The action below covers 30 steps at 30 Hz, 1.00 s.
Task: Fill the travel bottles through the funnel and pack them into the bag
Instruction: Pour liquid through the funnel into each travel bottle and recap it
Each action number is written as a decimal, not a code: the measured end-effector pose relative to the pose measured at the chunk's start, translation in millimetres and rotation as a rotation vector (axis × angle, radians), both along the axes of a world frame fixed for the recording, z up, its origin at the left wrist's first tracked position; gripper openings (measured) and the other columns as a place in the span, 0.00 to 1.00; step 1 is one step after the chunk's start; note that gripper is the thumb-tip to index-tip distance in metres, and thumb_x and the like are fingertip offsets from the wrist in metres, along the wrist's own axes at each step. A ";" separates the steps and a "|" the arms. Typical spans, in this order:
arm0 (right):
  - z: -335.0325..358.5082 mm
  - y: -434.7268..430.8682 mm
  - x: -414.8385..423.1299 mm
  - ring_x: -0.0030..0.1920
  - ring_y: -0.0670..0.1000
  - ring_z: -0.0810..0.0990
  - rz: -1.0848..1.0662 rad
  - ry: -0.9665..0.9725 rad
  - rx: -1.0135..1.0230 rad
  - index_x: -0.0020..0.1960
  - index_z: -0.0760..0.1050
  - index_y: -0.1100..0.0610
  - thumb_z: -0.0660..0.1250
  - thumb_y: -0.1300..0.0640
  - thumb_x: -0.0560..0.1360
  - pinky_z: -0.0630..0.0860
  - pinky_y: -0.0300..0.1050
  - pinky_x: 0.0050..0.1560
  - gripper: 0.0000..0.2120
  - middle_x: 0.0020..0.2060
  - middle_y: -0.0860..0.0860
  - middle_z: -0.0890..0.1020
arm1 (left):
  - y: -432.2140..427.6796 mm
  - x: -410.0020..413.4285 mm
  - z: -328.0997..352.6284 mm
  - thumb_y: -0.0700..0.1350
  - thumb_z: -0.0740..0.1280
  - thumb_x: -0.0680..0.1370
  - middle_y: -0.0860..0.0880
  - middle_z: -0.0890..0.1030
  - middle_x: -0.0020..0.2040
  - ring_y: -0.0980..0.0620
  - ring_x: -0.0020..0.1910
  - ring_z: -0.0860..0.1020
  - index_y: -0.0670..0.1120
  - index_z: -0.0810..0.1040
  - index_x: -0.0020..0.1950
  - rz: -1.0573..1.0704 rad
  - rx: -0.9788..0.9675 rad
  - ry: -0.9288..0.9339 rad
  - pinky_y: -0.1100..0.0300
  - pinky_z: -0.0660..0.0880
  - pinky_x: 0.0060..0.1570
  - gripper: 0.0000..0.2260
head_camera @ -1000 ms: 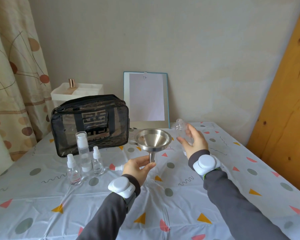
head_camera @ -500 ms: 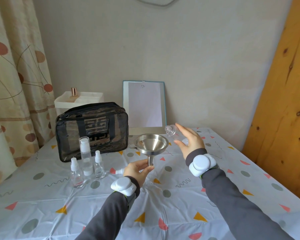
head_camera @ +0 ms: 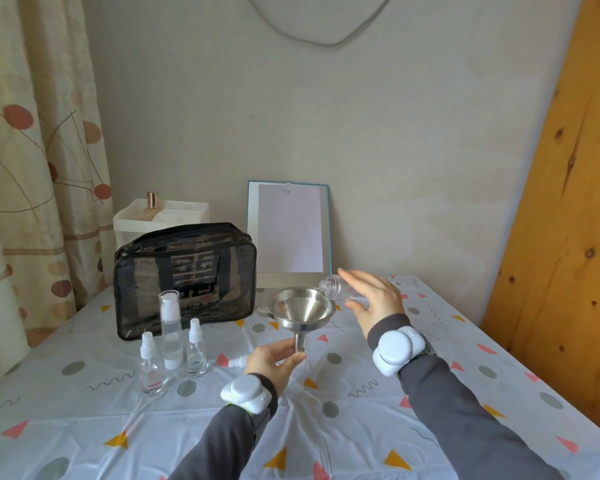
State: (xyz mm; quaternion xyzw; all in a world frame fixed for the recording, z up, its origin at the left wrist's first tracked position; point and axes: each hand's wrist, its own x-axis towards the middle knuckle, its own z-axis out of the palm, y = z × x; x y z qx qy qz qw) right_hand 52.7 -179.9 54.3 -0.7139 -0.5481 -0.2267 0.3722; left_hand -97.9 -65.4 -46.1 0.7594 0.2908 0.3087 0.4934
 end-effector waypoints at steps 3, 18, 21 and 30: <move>0.6 -0.4 0.1 0.53 0.57 0.80 -0.004 -0.044 0.018 0.59 0.78 0.59 0.72 0.71 0.63 0.64 0.38 0.55 0.26 0.53 0.54 0.82 | 0.3 0.5 -1.4 0.47 0.71 0.73 0.59 0.81 0.46 0.62 0.50 0.78 0.60 0.79 0.46 0.011 0.002 -0.002 0.68 0.71 0.53 0.08; 2.2 2.1 1.8 0.54 0.59 0.79 0.007 -0.104 0.004 0.57 0.79 0.59 0.72 0.75 0.59 0.71 0.52 0.59 0.28 0.52 0.55 0.82 | 0.0 2.6 -0.7 0.45 0.71 0.73 0.53 0.82 0.52 0.61 0.51 0.78 0.48 0.80 0.57 0.044 -0.002 -0.004 0.69 0.69 0.55 0.12; 0.8 2.1 1.9 0.55 0.59 0.78 -0.009 -0.093 -0.004 0.58 0.79 0.57 0.71 0.74 0.61 0.70 0.53 0.60 0.28 0.54 0.54 0.82 | -1.0 2.0 -0.6 0.46 0.71 0.73 0.53 0.82 0.52 0.60 0.52 0.78 0.47 0.80 0.57 0.055 -0.019 0.003 0.70 0.69 0.55 0.13; 2.2 -0.5 0.6 0.58 0.58 0.76 -0.034 -0.115 -0.052 0.60 0.77 0.55 0.70 0.72 0.63 0.67 0.50 0.62 0.27 0.56 0.52 0.80 | -1.7 1.5 -0.9 0.45 0.71 0.73 0.58 0.81 0.45 0.61 0.50 0.79 0.49 0.81 0.53 0.055 -0.015 -0.010 0.72 0.69 0.51 0.09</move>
